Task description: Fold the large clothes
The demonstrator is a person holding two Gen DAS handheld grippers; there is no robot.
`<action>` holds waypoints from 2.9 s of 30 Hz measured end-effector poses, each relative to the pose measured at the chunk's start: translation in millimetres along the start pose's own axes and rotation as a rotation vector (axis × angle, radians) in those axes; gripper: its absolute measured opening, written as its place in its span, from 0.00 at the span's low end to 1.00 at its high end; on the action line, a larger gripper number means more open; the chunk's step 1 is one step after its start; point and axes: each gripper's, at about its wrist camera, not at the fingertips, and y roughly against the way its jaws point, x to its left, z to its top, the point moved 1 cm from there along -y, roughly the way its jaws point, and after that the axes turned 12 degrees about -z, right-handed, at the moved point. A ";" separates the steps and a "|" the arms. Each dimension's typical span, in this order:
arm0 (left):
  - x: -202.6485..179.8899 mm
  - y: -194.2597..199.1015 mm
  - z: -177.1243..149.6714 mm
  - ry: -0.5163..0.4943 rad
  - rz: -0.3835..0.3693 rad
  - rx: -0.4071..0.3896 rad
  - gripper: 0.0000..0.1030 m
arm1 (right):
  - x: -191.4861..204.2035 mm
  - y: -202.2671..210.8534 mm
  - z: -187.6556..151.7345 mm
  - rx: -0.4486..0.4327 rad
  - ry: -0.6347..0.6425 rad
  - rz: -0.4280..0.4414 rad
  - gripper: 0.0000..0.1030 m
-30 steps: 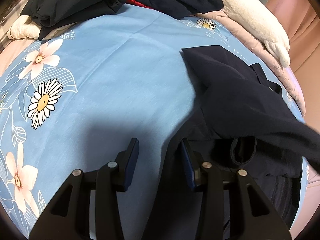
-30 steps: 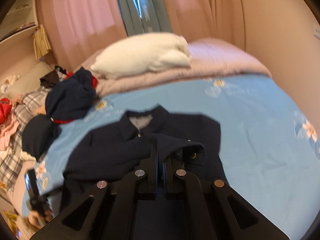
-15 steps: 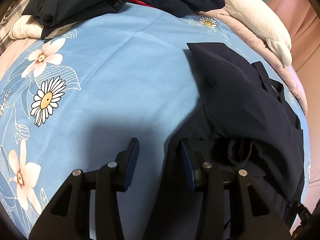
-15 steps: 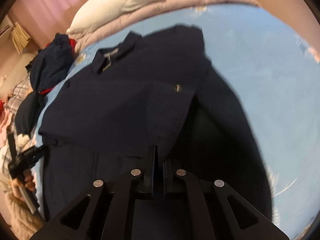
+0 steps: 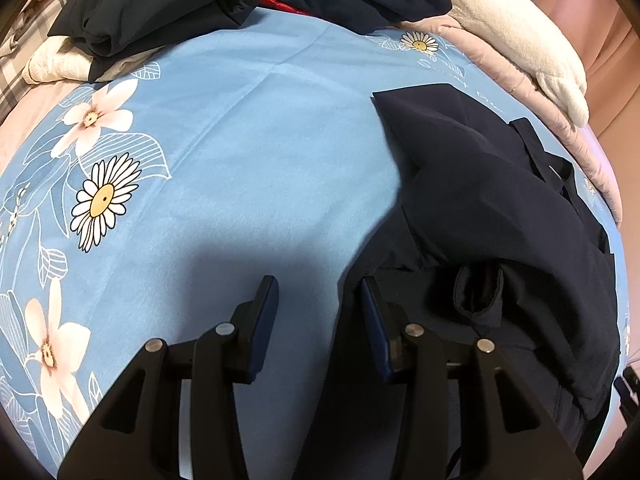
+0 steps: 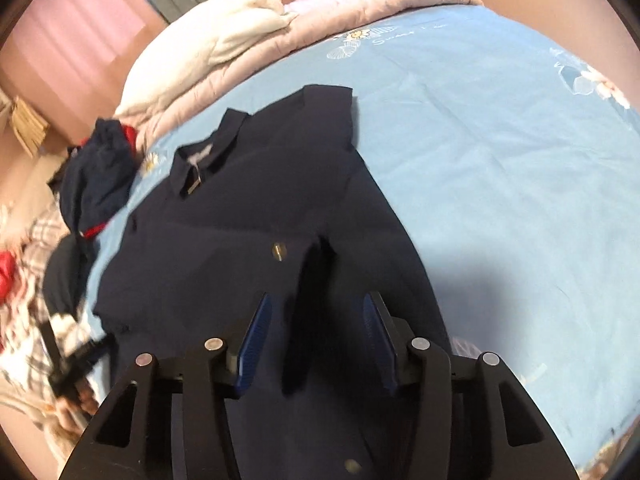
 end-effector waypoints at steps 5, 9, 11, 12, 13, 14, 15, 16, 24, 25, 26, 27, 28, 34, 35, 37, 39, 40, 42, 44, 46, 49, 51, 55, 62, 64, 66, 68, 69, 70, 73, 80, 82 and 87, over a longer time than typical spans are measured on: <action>1.7 1.6 -2.0 -0.003 -0.002 0.002 0.43 | 18.6 -32.2 5.5 0.058 -0.003 0.000 0.47; 1.2 2.1 -4.2 -0.011 -0.003 0.002 0.43 | 30.7 -47.0 1.7 0.084 -0.007 -0.001 0.28; 0.0 2.1 -5.4 -0.016 -0.002 0.003 0.43 | 35.2 -40.2 5.7 0.052 0.001 -0.009 0.06; 0.1 2.4 -5.6 -0.014 -0.004 0.003 0.43 | 38.3 -29.9 11.1 0.022 0.011 -0.009 0.03; -0.1 2.5 -5.7 -0.011 -0.005 0.003 0.43 | 40.9 -22.8 16.0 -0.006 0.017 -0.010 0.03; 0.5 2.8 -5.5 -0.004 -0.009 0.003 0.43 | 45.8 -8.6 25.7 -0.065 0.034 -0.018 0.03; 0.5 2.9 -5.7 0.001 -0.010 0.002 0.43 | 50.4 0.7 32.8 -0.105 0.052 -0.028 0.03; 0.6 3.0 -5.7 0.005 -0.011 0.001 0.43 | 57.3 13.8 43.2 -0.156 0.073 -0.041 0.03; -2.8 2.1 -7.4 0.001 0.004 -0.002 0.43 | 92.4 40.0 92.4 -0.305 0.175 -0.070 0.03; -2.7 1.9 -7.3 0.004 0.003 -0.001 0.43 | 93.6 34.7 94.9 -0.302 0.183 -0.082 0.03; -2.3 1.9 -7.0 0.007 0.002 -0.001 0.43 | 93.5 28.7 96.8 -0.294 0.188 -0.094 0.03; -2.0 1.8 -6.9 0.007 0.002 -0.001 0.43 | 92.6 19.2 97.8 -0.277 0.190 -0.108 0.03; -1.7 1.9 -6.8 0.008 0.001 -0.001 0.43 | 92.3 12.4 96.9 -0.265 0.188 -0.117 0.03; -1.5 2.5 -8.0 0.010 -0.003 -0.005 0.43 | 76.1 -29.8 89.8 -0.176 0.154 -0.152 0.03; -0.9 2.9 -7.9 0.012 -0.005 -0.005 0.43 | 74.5 -34.7 87.8 -0.169 0.150 -0.158 0.03; 0.0 3.6 -8.8 0.024 -0.014 -0.006 0.43 | 71.5 -43.2 84.9 -0.159 0.144 -0.166 0.02; 0.4 3.8 -9.1 0.024 -0.019 -0.006 0.43 | 69.1 -51.5 82.6 -0.143 0.144 -0.178 0.02; 0.5 3.9 -9.2 0.023 -0.020 -0.005 0.43 | 68.9 -53.7 82.4 -0.139 0.145 -0.184 0.02; 0.5 4.4 -9.6 0.023 -0.021 -0.004 0.43 | 67.2 -61.5 80.9 -0.124 0.145 -0.197 0.02; 0.3 4.1 -9.7 0.023 -0.020 -0.003 0.44 | 66.0 -65.7 79.8 -0.116 0.141 -0.201 0.02; -0.2 3.8 -10.0 0.020 -0.017 -0.003 0.44 | 63.4 -72.1 77.5 -0.104 0.136 -0.208 0.02; -0.8 3.4 -10.1 0.014 -0.013 -0.004 0.44 | 60.9 -78.9 75.4 -0.093 0.135 -0.211 0.02; -0.5 2.9 -10.3 0.011 -0.012 -0.005 0.44 | 59.1 -81.8 73.4 -0.089 0.134 -0.210 0.02; -0.5 2.6 -10.1 0.010 -0.013 -0.004 0.44 | 58.0 -83.8 72.3 -0.087 0.129 -0.207 0.02; -0.4 2.0 -10.0 0.014 -0.015 -0.003 0.44 | 57.8 -88.4 70.6 -0.085 0.132 -0.212 0.02; -0.2 2.3 -10.0 0.013 -0.015 -0.003 0.44 | 57.2 -89.4 70.8 -0.083 0.129 -0.210 0.02; -0.1 2.3 -10.0 0.012 -0.015 -0.003 0.44 | 56.7 -90.0 70.7 -0.083 0.126 -0.208 0.02; 0.1 2.1 -9.7 0.013 -0.015 -0.003 0.44 | 56.8 -90.4 70.2 -0.084 0.127 -0.208 0.02; 0.0 2.3 -10.0 0.013 -0.016 -0.002 0.44 | 56.8 -90.6 69.9 -0.086 0.128 -0.209 0.02; 0.0 2.1 -9.9 0.013 -0.015 -0.002 0.44 | 56.8 -90.8 69.7 -0.087 0.128 -0.210 0.02; 0.5 2.2 -9.8 0.009 -0.014 -0.003 0.44 | 56.8 -91.1 69.5 -0.089 0.129 -0.211 0.02; 2.0 3.2 -10.7 0.022 -0.013 0.005 0.44 | 56.9 -91.7 67.9 -0.098 0.132 -0.220 0.01; 2.1 4.7 -13.1 0.024 -0.014 0.007 0.44 | 57.3 -91.6 67.2 -0.101 0.128 -0.222 0.01; 0.7 12.1 -18.7 0.021 -0.015 0.019 0.42 | 58.2 -87.0 66.0 -0.111 0.117 -0.228 0.01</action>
